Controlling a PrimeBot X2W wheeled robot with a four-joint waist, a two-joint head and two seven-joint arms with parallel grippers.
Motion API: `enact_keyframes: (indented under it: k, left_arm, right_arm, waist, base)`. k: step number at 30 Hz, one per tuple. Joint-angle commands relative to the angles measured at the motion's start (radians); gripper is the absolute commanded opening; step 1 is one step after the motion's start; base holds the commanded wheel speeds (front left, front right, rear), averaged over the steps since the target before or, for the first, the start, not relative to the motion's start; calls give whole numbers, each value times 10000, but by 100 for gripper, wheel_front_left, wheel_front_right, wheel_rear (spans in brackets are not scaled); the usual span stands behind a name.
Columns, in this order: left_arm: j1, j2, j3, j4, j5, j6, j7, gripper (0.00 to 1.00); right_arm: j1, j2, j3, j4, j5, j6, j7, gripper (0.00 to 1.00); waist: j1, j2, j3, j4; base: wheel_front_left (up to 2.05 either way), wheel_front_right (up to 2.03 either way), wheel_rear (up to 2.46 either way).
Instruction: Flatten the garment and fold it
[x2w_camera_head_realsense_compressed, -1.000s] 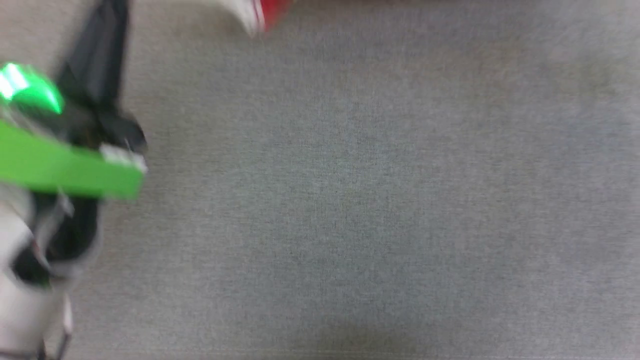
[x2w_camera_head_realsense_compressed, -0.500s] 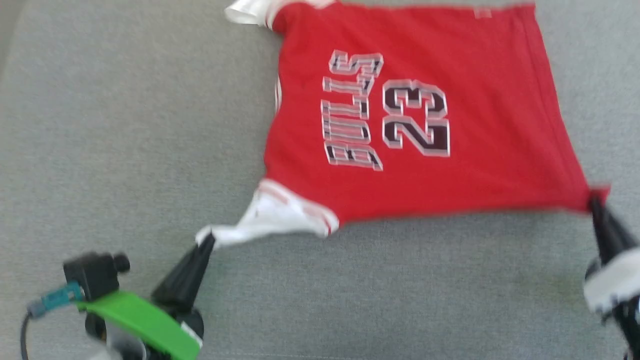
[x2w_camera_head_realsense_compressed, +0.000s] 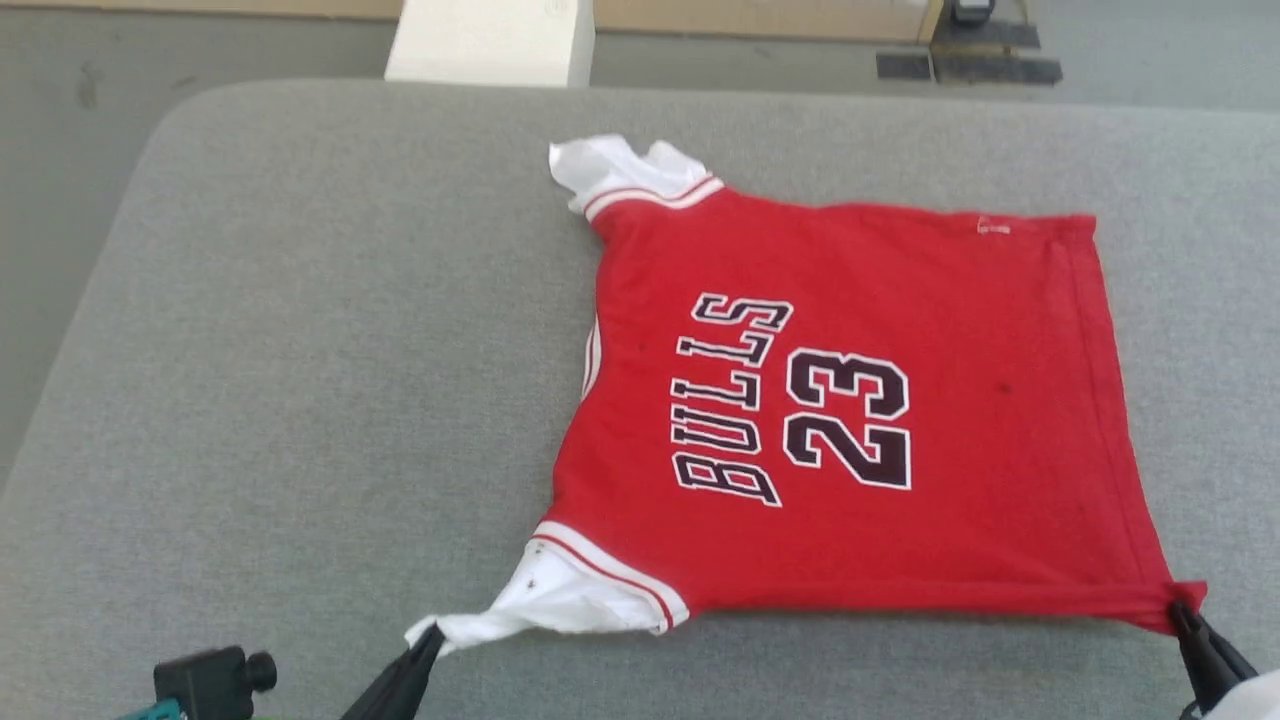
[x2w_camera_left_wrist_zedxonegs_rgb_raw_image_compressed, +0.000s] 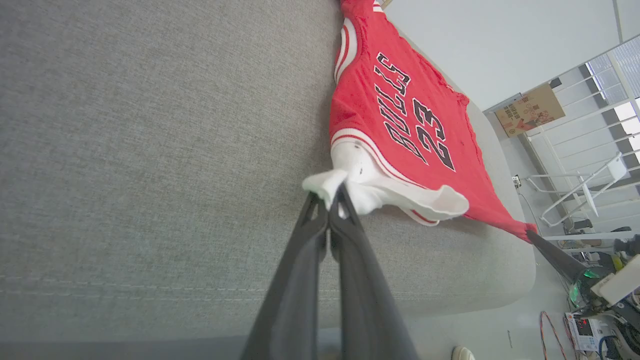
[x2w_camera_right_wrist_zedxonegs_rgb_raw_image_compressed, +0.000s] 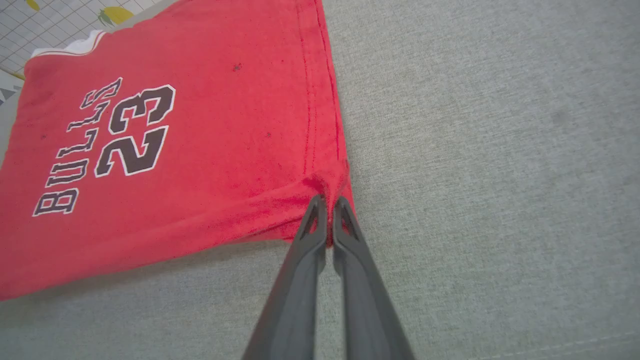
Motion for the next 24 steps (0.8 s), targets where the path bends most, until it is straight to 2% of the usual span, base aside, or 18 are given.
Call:
enact_keyframes:
  k: [1, 8, 15, 22, 23, 24]
  left_arm:
    - [207, 179, 69, -82, -52, 108, -65, 0]
    - [-91, 514, 253, -675, 565, 463, -114, 0]
    - [-1774, 477, 302, -589, 1319, 375, 366, 0]
    - [-4116, -539, 88, 1128, 1813, -187, 782, 0]
    - [-4344, -701, 34, 1465, 1869, -276, 782, 0]
    - [-4829, -1120, -130, 2429, 1966, -491, 790, 0]
  right_arm:
    - [150, 11, -71, -110, 101, -13, 54, 0]
    - [12, 24, -112, -570, -102, -13, 119, 0]
    - [-1265, -148, 108, -664, -599, -13, 197, 0]
    - [-2765, -594, 323, 401, -838, -13, -26, 0]
    - [-2918, -642, 348, 555, -862, -13, -61, 0]
    - [-3286, -762, 396, 989, -945, -13, -147, 0]
  waist:
    - [1, 0, -234, 65]
    - [1, 0, -198, 54]
    - [1, 0, 469, -95]
    - [1, 0, 1222, -242]
    - [1, 0, 1310, -265]
    - [1, 0, 1554, -311]
  base:
    - [0, 0, 0]
    - [0, 0, 0]
    - [0, 0, 0]
    - [0, 0, 0]
    - [0, 0, 0]
    - [0, 0, 0]
